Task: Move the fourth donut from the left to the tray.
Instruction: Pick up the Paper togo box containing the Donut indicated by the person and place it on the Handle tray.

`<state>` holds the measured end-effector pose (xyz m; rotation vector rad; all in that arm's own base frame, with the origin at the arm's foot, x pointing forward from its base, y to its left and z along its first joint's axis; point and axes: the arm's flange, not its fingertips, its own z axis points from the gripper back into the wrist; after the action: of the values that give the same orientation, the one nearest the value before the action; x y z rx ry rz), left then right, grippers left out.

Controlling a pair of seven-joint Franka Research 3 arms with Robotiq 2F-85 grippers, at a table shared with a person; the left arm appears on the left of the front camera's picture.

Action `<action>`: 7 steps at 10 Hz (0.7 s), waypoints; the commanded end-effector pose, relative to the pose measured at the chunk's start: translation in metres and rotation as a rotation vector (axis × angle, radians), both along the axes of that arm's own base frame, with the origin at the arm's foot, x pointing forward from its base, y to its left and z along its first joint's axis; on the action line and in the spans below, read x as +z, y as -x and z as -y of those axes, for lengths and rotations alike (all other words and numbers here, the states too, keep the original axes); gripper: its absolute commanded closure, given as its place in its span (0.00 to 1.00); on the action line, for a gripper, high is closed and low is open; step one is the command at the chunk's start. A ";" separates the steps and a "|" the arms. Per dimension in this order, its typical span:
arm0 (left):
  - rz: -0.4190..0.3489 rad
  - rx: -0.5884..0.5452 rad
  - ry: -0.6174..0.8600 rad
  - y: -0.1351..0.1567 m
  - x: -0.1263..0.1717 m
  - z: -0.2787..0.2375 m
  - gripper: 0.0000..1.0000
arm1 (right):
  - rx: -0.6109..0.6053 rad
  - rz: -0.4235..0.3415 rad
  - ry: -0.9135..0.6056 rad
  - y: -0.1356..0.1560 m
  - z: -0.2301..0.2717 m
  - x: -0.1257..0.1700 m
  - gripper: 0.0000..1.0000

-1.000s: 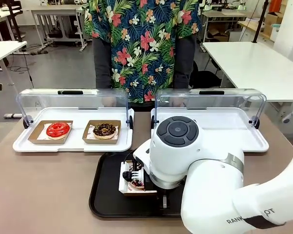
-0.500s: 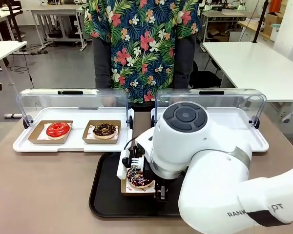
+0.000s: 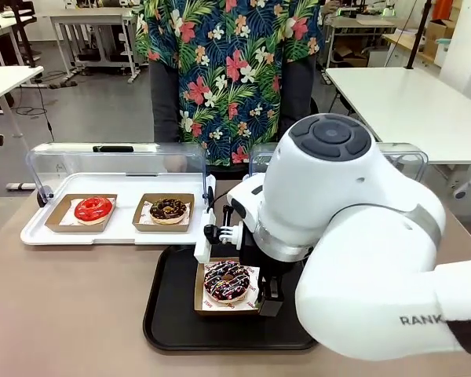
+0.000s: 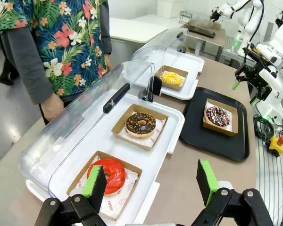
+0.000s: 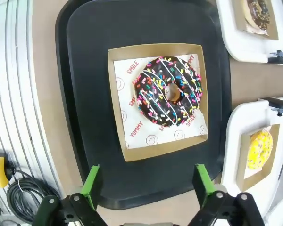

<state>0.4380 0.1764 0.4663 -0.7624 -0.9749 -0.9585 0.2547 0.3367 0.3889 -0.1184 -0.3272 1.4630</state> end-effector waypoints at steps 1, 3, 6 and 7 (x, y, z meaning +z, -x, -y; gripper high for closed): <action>-0.001 -0.002 -0.008 0.000 0.000 0.001 0.00 | -0.015 0.018 0.003 0.000 -0.004 -0.005 0.00; -0.001 -0.002 -0.008 0.000 0.000 0.001 0.00 | -0.015 0.018 0.003 0.000 -0.004 -0.005 0.00; -0.001 -0.002 -0.008 0.000 0.000 0.001 0.00 | -0.015 0.018 0.003 0.000 -0.004 -0.005 0.00; -0.001 -0.002 -0.008 0.000 0.000 0.001 0.00 | -0.015 0.018 0.003 0.000 -0.004 -0.005 0.00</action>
<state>0.4380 0.1764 0.4663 -0.7624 -0.9749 -0.9585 0.2536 0.3374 0.3867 -0.1188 -0.3206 1.4663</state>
